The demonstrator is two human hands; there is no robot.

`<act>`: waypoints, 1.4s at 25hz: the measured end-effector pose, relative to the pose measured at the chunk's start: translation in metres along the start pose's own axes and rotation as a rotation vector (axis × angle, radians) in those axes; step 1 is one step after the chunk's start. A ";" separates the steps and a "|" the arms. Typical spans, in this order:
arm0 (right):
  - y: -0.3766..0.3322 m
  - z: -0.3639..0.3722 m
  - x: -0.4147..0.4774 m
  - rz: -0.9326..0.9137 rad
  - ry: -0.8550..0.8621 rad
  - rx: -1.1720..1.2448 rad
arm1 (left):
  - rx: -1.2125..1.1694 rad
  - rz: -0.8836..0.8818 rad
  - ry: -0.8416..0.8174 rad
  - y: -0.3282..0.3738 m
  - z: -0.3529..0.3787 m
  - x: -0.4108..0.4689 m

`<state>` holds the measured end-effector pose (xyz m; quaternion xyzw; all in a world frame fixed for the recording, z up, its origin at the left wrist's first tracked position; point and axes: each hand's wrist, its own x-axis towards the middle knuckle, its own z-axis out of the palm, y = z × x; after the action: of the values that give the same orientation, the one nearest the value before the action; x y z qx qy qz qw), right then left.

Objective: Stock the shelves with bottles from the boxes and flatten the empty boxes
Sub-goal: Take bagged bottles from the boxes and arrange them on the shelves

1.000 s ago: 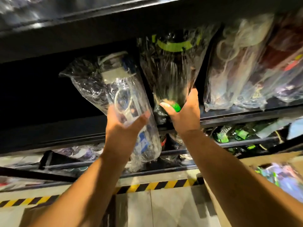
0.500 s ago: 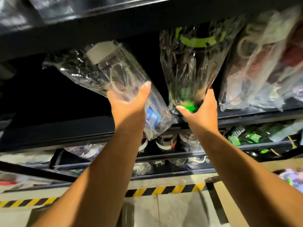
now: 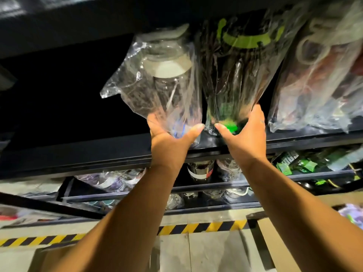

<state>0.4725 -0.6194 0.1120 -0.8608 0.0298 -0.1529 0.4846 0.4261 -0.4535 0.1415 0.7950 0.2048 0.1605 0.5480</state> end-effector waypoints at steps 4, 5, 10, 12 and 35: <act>0.001 0.002 0.000 0.019 0.008 -0.007 | 0.117 -0.067 -0.022 -0.021 -0.002 -0.008; 0.001 0.003 0.000 0.019 0.008 -0.009 | 0.123 -0.063 -0.013 -0.020 0.000 -0.006; 0.000 0.004 -0.001 0.023 0.007 -0.018 | 0.121 -0.056 -0.006 -0.016 0.011 0.009; 0.000 0.004 0.000 0.027 0.015 -0.008 | 0.151 -0.049 0.003 -0.019 0.014 0.011; 0.142 -0.103 -0.206 0.084 -0.103 -0.722 | 0.838 0.439 -0.340 -0.099 0.046 -0.201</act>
<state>0.2601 -0.7382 -0.0062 -0.9810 0.0926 -0.0691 0.1562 0.2591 -0.5603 0.0269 0.9859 -0.0127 0.0441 0.1607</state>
